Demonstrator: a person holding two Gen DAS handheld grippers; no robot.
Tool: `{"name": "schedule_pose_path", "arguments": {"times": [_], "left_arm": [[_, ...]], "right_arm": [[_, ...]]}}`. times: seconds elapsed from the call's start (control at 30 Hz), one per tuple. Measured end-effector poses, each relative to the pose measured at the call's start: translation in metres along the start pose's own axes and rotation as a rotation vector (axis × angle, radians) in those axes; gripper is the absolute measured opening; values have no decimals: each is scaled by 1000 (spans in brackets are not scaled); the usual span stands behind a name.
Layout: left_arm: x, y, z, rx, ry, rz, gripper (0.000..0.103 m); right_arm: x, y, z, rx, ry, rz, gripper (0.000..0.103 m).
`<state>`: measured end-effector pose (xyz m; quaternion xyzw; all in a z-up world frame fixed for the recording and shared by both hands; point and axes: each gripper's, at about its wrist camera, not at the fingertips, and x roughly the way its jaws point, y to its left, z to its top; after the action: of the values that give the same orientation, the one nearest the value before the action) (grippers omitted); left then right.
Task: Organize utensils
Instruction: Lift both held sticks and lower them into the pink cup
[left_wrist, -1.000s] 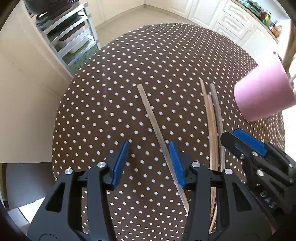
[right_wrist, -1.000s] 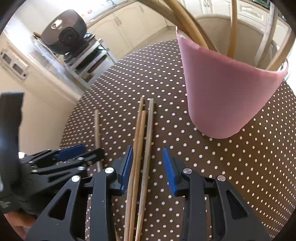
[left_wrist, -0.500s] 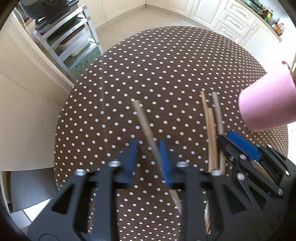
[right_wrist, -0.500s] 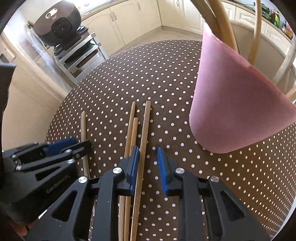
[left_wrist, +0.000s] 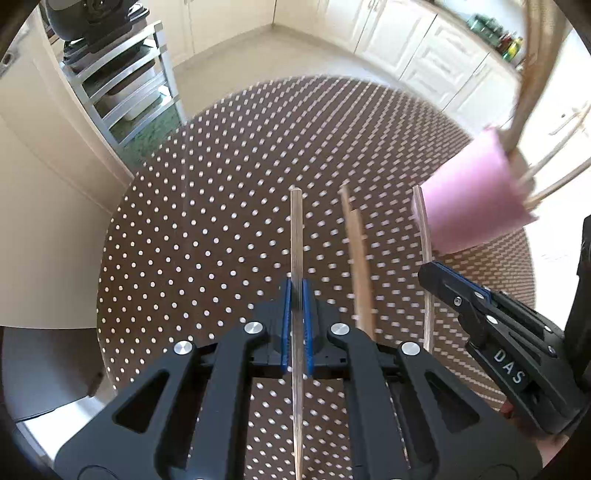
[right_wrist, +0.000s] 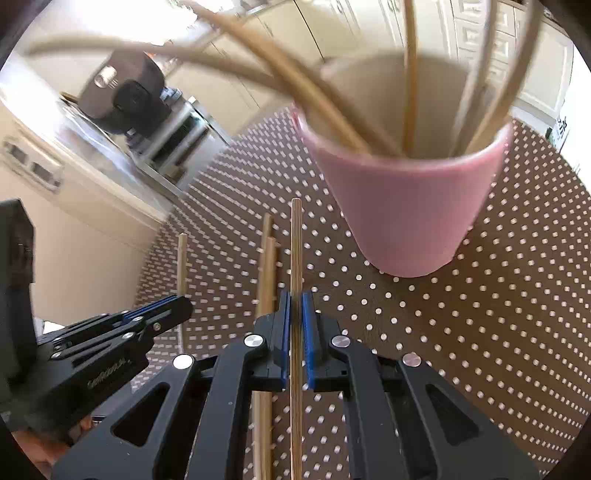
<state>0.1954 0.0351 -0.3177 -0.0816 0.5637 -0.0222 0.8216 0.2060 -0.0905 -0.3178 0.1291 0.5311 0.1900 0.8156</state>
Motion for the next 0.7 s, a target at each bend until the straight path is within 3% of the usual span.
{"name": "schedule_pose_path", "arguments": {"times": [0.13,0.27,0.4,0.7], "left_arm": [[-34,-2,-5,2,-72,-53,6],[-69,-9,-9,40,-140,-41,6],[-105,-17,-12,62,-209,-81,6],[-171,-43,-10,119,-357,-126,6]], "right_arm": [[-32,5,3,-11,-63,57,5],[-66,10,6,-34,-128,90,5],[-97,14,3,-49,-192,128,5],[-161,14,4,-88,-339,140,5]]}}
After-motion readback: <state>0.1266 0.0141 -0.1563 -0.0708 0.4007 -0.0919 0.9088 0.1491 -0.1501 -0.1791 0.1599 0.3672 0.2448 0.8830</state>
